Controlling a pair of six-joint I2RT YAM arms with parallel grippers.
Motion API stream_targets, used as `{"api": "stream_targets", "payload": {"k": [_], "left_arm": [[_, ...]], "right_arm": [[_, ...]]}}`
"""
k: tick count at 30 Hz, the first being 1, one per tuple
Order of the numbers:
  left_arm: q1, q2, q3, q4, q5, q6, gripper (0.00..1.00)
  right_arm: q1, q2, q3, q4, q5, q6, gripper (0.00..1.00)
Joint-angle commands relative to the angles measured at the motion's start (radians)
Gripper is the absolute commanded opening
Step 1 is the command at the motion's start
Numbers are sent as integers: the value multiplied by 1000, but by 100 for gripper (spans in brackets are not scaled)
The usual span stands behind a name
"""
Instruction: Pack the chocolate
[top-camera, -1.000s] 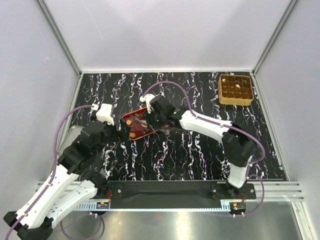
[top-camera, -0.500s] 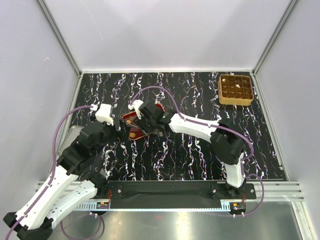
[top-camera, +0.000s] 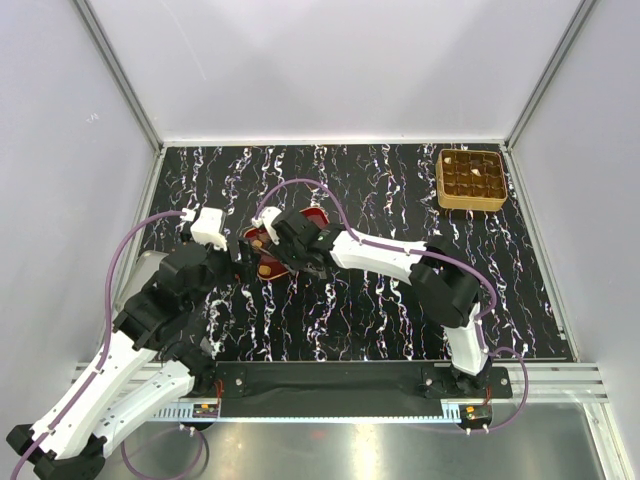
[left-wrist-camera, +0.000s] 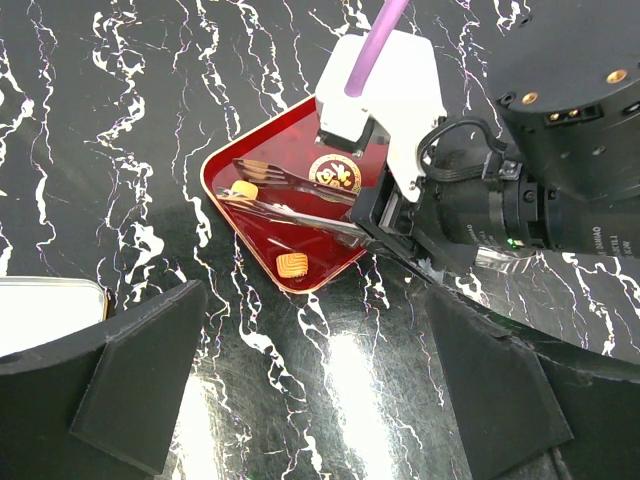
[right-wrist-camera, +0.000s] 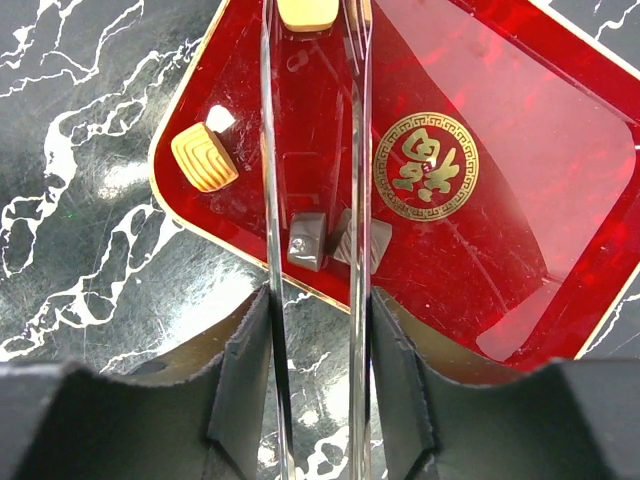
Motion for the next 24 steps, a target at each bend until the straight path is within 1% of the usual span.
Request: {"api": "stream_targets", "payload": {"k": [1, 7, 16, 24], "left_arm": [[2, -12, 6, 36, -20, 4, 99], [2, -12, 6, 38, -20, 4, 99], [2, -12, 6, 36, -20, 2, 99], [2, -10, 6, 36, -20, 2, 99]], "right_arm": [[13, -3, 42, 17, 28, -14, 47], [13, -17, 31, 13, 65, -13, 43], [13, -65, 8, -10, 131, -9, 43], [4, -105, -6, -41, 148, 17, 42]]}}
